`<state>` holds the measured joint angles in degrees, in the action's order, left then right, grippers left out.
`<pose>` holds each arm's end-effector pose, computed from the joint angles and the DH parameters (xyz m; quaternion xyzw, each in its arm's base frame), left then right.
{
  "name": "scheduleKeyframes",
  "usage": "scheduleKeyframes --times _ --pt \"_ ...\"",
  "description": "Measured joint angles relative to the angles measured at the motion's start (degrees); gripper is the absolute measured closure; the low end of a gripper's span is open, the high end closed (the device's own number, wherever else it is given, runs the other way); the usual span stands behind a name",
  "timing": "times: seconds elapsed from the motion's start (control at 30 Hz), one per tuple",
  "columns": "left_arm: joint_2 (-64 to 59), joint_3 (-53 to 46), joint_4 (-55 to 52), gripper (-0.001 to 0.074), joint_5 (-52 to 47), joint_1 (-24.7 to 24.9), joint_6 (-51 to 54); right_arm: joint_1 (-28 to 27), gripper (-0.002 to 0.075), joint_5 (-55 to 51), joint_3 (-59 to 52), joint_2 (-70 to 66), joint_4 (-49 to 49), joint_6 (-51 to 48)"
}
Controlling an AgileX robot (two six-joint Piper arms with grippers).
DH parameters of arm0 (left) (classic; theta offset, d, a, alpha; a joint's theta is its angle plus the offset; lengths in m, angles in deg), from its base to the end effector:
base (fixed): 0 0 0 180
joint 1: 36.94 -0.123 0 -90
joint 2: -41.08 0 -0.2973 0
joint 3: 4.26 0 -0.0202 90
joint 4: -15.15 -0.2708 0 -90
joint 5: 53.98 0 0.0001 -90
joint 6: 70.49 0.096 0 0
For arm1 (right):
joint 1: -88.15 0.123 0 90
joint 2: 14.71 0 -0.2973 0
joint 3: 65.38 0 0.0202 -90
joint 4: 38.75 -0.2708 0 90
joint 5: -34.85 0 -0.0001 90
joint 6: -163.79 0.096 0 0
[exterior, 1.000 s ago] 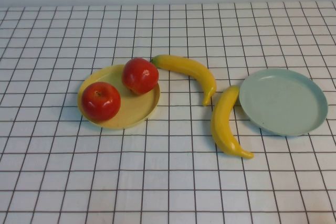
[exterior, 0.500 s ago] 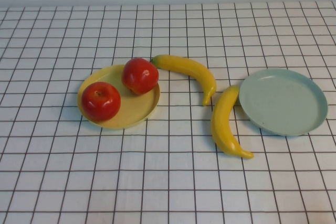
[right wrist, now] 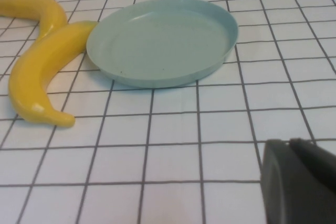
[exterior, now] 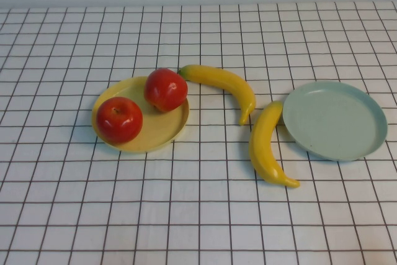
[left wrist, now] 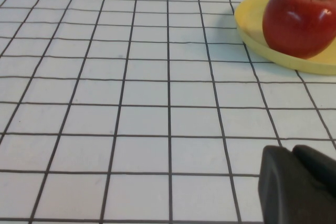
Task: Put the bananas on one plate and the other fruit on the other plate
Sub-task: Put another type of fruit in the right plate
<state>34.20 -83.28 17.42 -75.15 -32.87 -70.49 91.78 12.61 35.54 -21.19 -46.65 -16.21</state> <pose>0.0650 -0.0060 0.1699 0.0180 0.8039 -0.0378 0.5932 0.0639 0.0091 0.1686 0.0106 0.8068 0.0772 0.5856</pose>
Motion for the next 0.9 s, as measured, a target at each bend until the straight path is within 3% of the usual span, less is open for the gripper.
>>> scheduleKeyframes --times 0.17,0.5,0.9 --pt "0.0 0.0 0.0 0.0736 0.0 0.0 0.0 0.0 0.0742 1.3 2.9 0.0 -4.4 0.0" --pt "0.0 0.0 0.0 0.0737 0.0 0.0 0.0 0.0 0.0742 -14.2 30.7 -3.9 -3.5 0.0" --pt "0.0 0.0 -0.3 0.0737 0.0 0.0 0.0 0.0 0.0742 -9.5 30.0 -6.0 -5.4 0.0"
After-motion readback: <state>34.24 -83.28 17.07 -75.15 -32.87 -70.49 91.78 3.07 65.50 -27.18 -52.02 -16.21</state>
